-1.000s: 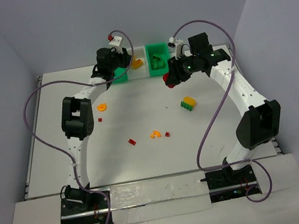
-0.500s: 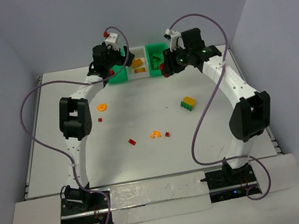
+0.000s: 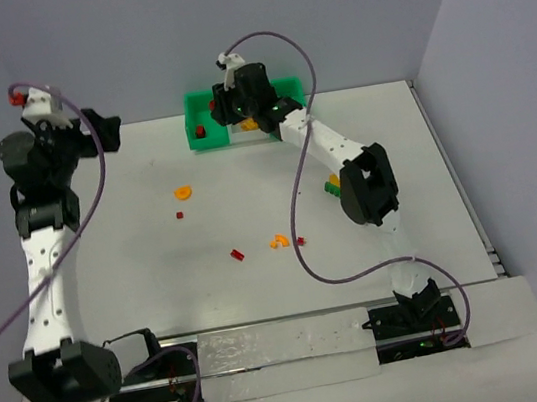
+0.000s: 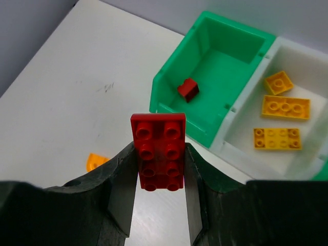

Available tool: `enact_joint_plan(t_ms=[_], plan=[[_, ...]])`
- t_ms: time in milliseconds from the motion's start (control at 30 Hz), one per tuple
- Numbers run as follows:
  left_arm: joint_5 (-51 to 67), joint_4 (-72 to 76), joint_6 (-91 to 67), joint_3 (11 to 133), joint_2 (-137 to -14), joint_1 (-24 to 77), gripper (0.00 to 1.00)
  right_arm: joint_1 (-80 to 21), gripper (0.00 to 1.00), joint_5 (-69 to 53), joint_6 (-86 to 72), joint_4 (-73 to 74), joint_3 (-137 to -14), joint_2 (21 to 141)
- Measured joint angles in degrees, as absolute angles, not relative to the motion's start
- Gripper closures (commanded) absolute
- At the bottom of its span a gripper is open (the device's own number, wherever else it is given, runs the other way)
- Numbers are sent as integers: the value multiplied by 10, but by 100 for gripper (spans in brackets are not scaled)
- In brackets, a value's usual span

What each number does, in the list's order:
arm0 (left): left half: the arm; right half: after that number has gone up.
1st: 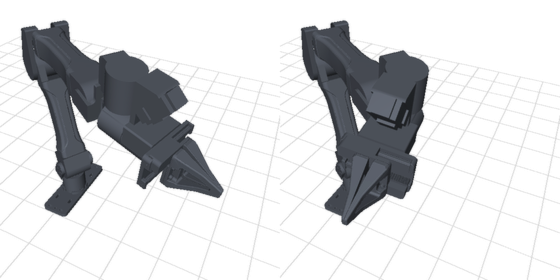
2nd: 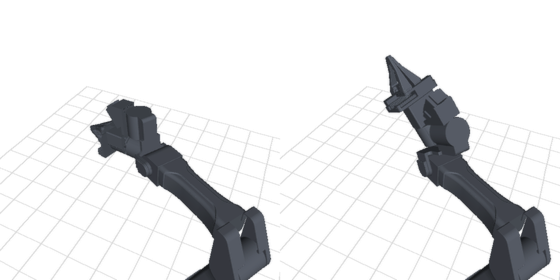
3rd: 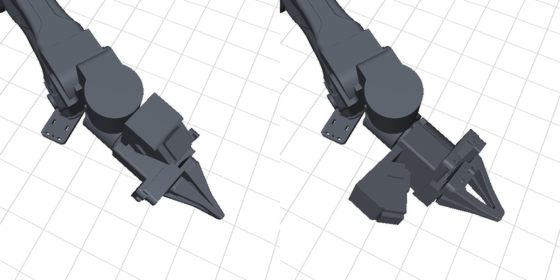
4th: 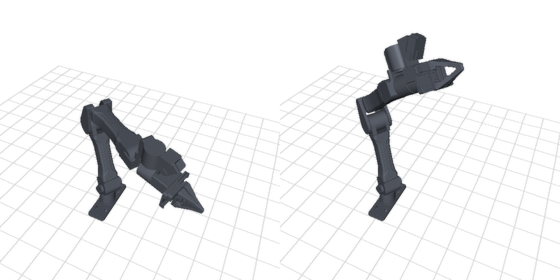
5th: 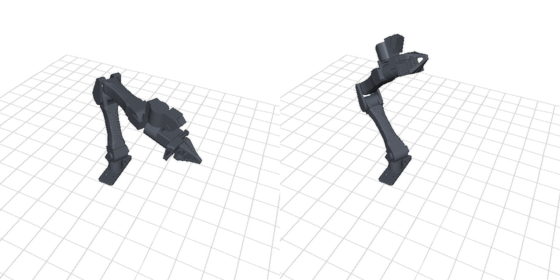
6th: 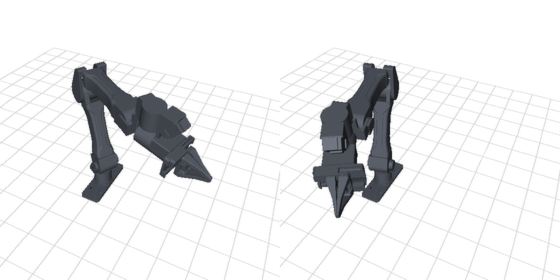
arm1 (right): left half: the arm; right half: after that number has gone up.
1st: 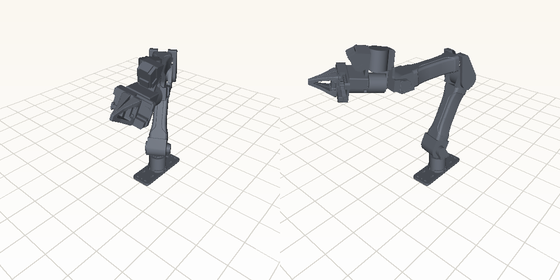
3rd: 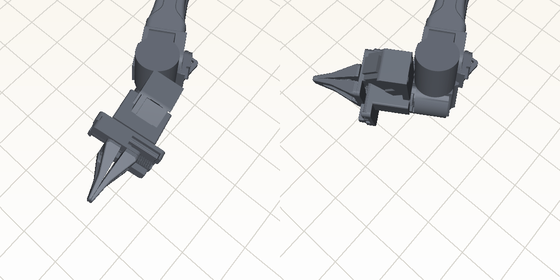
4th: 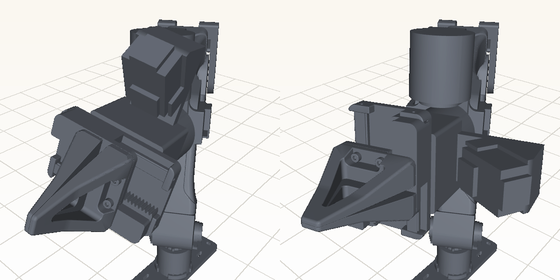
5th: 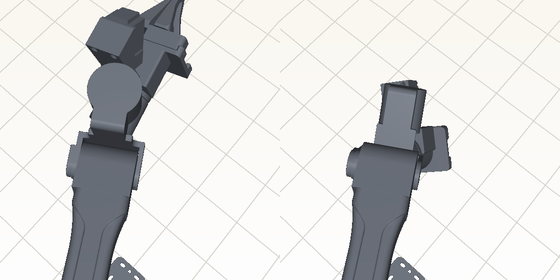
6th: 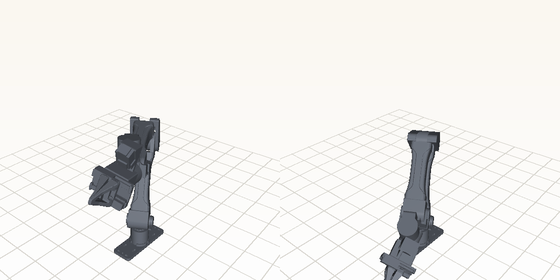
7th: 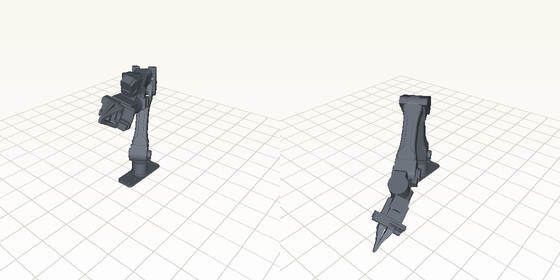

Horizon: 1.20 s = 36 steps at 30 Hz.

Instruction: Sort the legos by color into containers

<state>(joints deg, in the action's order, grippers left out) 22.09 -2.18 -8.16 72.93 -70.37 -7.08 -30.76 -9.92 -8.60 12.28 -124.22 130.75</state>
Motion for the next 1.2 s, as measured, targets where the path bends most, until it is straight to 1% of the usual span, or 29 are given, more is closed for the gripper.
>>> enact_joint_plan(t_ms=[100, 167, 200, 233, 267, 433, 600, 633, 733, 800, 833, 900, 933, 1000, 1067, 1133, 1200], plan=[[224, -68, -71, 660, -637, -82, 1, -317, 100, -72, -112, 82, -1255, 1355], [225, -96, -69, 630, -619, -86, 1, -320, 99, -48, -120, 60, -1267, 1386], [225, -109, -70, 618, -614, -89, 1, -322, 98, -37, -121, 51, -1267, 1397], [226, -120, -71, 610, -612, -92, 1, -323, 92, -30, -123, 45, -1265, 1403], [228, -126, -73, 601, -611, -94, 1, -323, 91, -22, -124, 33, -1256, 1406], [241, -136, -93, 572, -610, -98, 1, -323, 91, 12, -133, -54, -1215, 1410], [249, -135, -103, 567, -611, -101, 1, -323, 88, 19, -156, -106, -1303, 1468], [250, -135, -103, 567, -611, -101, 1, -323, 87, 17, -159, -119, -1320, 1480], [250, -135, -103, 567, -610, -102, 1, -325, 69, 19, -161, -153, -1335, 1501], [251, -134, -104, 567, -611, -102, 1, -327, 61, 23, -160, -168, -1340, 1513], [252, -134, -105, 567, -610, -102, 1, -329, 54, 26, -159, -176, -1345, 1521], [255, -132, -109, 567, -610, -102, 1, -332, 28, 30, -156, -189, -1350, 1533], [256, -132, -111, 566, -610, -102, 1, -333, 22, 33, -155, -192, -1350, 1538], [258, -131, -114, 566, -610, -102, 1, -335, 12, 38, -152, -204, -1350, 1544], [260, -131, -115, 566, -610, -102, 1, -336, 9, 41, -151, -211, -1350, 1549], [260, -131, -115, 566, -611, -102, 1, -336, 2, 41, -150, -215, -1350, 1551], [261, -130, -115, 566, -611, -102, 1, -336, 0, 39, -150, -221, -1350, 1551]])
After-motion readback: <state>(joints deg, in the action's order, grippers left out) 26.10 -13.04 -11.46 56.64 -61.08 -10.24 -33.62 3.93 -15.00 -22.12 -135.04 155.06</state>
